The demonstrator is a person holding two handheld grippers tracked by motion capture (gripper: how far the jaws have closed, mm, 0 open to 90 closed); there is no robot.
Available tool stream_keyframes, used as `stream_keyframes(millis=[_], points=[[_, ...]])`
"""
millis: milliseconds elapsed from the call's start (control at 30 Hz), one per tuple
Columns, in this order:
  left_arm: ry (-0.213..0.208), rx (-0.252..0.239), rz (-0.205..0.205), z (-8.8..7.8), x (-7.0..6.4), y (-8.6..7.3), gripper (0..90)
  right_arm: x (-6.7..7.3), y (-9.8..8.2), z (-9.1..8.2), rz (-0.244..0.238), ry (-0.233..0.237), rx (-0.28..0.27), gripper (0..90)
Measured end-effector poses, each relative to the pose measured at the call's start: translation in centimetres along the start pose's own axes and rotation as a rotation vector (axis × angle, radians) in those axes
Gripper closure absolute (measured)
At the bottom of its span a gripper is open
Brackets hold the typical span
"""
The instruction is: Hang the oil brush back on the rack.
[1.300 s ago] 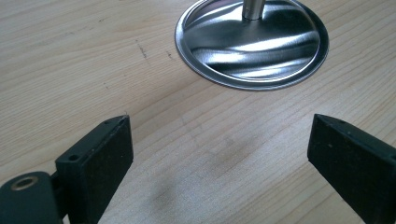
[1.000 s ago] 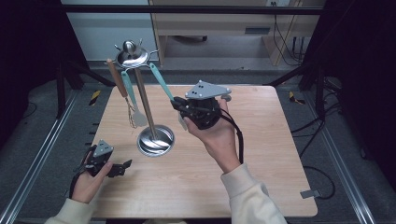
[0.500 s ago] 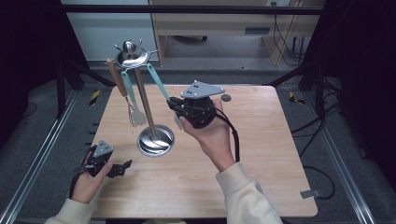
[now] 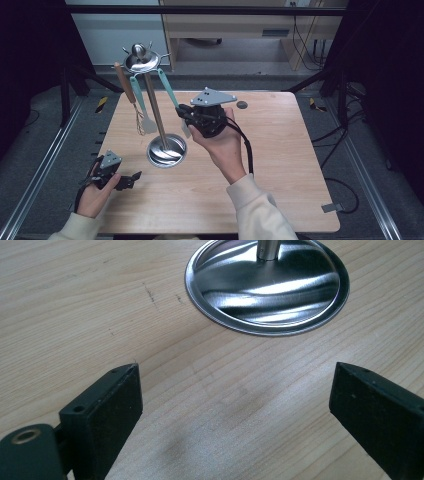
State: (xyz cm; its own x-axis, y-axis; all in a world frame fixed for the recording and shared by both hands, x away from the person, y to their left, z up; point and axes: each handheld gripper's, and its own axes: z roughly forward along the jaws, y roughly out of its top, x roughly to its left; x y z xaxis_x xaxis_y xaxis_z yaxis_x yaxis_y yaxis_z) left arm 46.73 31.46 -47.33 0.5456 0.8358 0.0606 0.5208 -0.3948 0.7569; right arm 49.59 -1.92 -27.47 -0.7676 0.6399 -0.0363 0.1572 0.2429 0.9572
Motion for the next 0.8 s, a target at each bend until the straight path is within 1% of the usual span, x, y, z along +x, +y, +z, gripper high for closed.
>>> stream_keyframes(millis=[133,167,300,333,467,633,733,800], points=[[-0.001,0.002,0.002,0.0,0.1,0.0,6.4,0.0,-0.1,0.1,0.004,0.004,-0.005,82.0],[-0.001,0.002,0.002,0.0,0.1,0.0,6.4,0.0,-0.1,0.2,0.003,0.006,-0.006,79.5],[-0.001,0.001,0.001,0.0,0.1,0.0,6.4,-0.1,-0.1,0.1,0.004,-0.001,-0.012,64.8],[-0.001,0.000,0.000,-0.1,0.1,0.0,6.4,-0.1,-0.1,0.1,0.003,-0.005,-0.010,62.7],[0.001,0.000,-0.001,-0.1,0.1,0.0,6.4,-0.3,-0.1,-0.4,-0.004,-0.024,-0.004,54.9],[0.001,0.000,-0.001,-0.1,0.1,0.0,6.4,-0.7,-0.3,-1.4,-0.014,-0.051,0.014,46.1],[0.002,0.002,-0.001,-0.1,0.1,0.0,6.4,-1.1,-0.8,-2.2,-0.013,-0.085,0.008,40.4],[0.003,0.001,-0.001,-0.1,0.1,0.0,6.4,-1.3,-1.3,-2.7,-0.010,-0.104,0.013,36.1]])
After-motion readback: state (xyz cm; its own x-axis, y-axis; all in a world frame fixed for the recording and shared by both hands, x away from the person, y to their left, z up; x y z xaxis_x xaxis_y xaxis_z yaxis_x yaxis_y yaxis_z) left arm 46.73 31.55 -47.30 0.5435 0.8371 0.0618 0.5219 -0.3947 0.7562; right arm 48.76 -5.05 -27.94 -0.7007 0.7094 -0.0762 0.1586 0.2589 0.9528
